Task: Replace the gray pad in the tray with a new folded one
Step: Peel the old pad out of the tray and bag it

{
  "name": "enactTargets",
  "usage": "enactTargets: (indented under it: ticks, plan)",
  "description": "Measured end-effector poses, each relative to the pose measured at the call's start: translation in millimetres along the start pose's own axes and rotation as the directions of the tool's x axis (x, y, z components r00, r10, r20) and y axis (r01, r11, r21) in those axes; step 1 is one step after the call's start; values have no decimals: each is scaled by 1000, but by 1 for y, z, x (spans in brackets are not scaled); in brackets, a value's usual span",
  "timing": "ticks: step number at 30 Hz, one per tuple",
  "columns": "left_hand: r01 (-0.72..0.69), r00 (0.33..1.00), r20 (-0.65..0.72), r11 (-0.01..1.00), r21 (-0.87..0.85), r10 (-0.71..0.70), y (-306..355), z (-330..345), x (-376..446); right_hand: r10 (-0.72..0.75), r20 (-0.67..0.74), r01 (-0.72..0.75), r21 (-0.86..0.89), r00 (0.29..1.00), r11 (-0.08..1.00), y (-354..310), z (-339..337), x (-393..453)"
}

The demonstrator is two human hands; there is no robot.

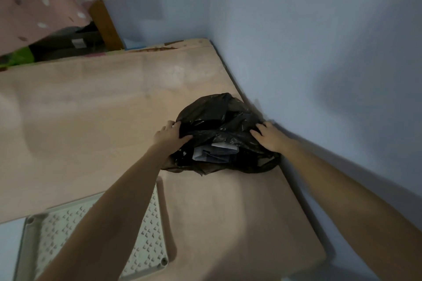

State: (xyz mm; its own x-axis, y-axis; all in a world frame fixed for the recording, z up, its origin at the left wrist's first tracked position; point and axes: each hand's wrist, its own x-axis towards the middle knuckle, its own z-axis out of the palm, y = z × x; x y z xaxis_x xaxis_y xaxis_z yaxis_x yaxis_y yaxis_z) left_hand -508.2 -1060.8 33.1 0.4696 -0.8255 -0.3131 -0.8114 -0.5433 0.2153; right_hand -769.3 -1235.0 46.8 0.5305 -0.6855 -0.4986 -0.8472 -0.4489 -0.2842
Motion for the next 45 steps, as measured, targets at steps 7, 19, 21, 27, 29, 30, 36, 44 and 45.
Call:
enactTargets:
  ticks: [7,19,21,27,29,30,36,44,45]
  plan:
    - [50,986,141,973,227,-84,-22,-25,-18,108,-56,-97,165,993,981,14,15,-28]
    - [143,990,-17,990,6,-143,-53,-26,-90,220,-116,-167,352,968,921,36,40,-112]
    - [172,979,-104,985,-23,-174,-51,-22,-106,248,-139,-159,462,959,872,34,40,-128]
    - [28,931,-313,894,-447,-186,-37,-35,-156,162,-279,75,680,947,730,21,31,-185]
    - [-71,956,-257,735,-674,-143,-28,-43,-178,175,-355,146,716,918,683,18,34,-199]
    - [-125,959,-258,638,-760,-119,-23,-47,-187,198,-391,170,728,899,664,14,34,-206]
    - [-381,901,-414,221,-898,-129,5,-72,-192,249,-591,360,718,767,596,-13,8,-207]
    - [-454,844,-452,64,-889,-287,39,-155,-142,305,-766,623,639,566,451,-59,-90,-183]
    - [-485,838,-480,48,-873,-261,45,-169,-139,277,-802,664,595,530,452,-66,-102,-182]
